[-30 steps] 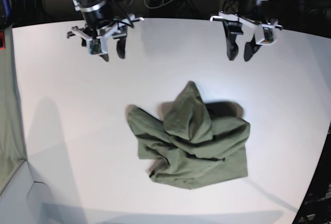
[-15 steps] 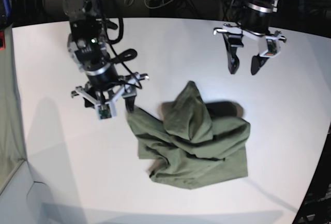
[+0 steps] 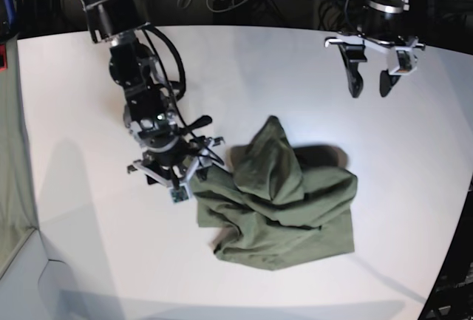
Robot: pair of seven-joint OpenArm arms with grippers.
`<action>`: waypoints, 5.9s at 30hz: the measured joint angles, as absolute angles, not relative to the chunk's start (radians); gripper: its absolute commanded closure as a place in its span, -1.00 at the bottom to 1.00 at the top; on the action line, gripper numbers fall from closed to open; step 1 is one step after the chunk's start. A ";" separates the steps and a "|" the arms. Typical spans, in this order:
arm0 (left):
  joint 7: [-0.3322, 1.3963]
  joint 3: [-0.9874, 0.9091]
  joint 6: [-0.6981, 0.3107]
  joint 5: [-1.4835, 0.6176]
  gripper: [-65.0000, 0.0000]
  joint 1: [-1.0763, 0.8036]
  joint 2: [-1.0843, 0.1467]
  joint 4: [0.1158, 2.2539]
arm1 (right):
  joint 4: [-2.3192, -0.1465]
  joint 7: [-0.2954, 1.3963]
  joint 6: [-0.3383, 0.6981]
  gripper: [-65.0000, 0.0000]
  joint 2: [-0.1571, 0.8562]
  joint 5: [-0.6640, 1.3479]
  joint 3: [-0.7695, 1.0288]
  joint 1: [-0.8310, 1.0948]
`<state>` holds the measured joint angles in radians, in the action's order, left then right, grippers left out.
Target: Layout the t-shirt on the table in an organized manner, then fold the t-shirt properly
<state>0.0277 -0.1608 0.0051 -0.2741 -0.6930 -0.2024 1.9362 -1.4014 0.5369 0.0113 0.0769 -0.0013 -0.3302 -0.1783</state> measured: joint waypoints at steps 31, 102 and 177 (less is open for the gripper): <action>0.108 -0.170 0.004 -0.275 -0.02 -0.480 -0.177 1.937 | -1.600 0.418 0.011 1.00 0.116 -0.004 -0.199 -0.031; 0.317 -0.038 -0.001 -0.266 1.00 -0.027 -0.055 1.301 | -1.736 0.574 0.007 0.00 -0.022 -0.008 0.350 0.117; 0.567 -0.626 -0.007 -0.277 -0.30 -0.627 -0.035 1.997 | -0.680 0.361 0.011 -0.01 0.072 -0.003 0.004 -0.595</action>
<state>0.5674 -0.6258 -0.0074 -0.2771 -0.6270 -0.0353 1.9968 -0.6804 0.3607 0.0109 0.0715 -0.0032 0.0044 -0.5949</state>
